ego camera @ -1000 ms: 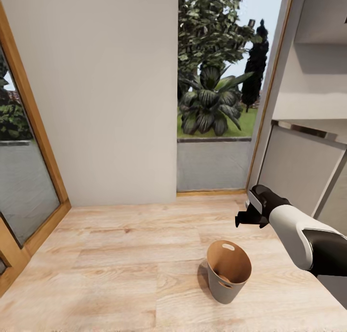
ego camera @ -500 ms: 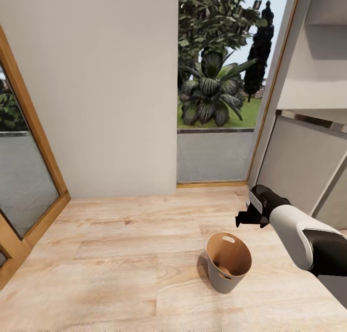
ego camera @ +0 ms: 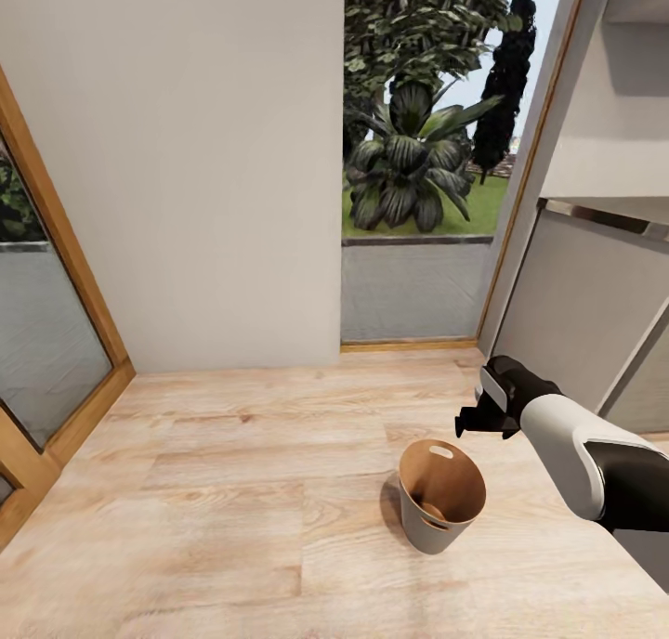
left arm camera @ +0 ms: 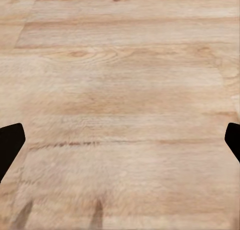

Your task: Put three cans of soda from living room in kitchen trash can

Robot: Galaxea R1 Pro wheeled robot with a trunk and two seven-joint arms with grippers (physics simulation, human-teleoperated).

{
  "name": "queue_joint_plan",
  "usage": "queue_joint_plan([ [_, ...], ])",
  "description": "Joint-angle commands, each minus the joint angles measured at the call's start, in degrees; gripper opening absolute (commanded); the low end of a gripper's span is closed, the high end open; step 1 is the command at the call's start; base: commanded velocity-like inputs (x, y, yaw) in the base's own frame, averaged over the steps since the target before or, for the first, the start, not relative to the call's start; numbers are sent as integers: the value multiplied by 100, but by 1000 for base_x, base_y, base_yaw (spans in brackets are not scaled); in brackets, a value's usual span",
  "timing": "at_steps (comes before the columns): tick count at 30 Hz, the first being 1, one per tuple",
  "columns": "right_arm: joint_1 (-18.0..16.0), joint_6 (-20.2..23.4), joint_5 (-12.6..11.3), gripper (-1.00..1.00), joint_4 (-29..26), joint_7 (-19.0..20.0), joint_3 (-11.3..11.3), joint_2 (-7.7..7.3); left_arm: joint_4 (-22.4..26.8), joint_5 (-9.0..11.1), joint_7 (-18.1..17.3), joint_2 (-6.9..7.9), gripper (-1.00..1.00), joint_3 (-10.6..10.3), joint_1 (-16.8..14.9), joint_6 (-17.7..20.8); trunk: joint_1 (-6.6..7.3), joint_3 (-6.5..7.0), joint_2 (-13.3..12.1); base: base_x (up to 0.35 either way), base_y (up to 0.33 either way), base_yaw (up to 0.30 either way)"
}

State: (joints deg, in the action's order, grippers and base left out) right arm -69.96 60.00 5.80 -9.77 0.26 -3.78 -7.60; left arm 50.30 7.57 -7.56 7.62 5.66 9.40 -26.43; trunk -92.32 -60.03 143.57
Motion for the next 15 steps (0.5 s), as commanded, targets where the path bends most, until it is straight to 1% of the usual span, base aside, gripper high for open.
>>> queue_joint_plan([
  [1, 0, 0, 2, 100, 1, 0, 0, 1, 4, 1, 0, -1, 100, 1, 0, 4, 0, 0, 0, 91, 0, 0],
  [8, 0, 0, 8, 100, 1, 0, 0, -4, 24, -20, 1, -11, 100, 3, 0, 112, 0, 0, 0, 211, 0, 0],
  [15, 0, 0, 9, 100, -4, 0, 2, -2, 26, -19, 0, -19, 100, 19, 0, 119, 0, 0, 0, 64, 0, 0],
])
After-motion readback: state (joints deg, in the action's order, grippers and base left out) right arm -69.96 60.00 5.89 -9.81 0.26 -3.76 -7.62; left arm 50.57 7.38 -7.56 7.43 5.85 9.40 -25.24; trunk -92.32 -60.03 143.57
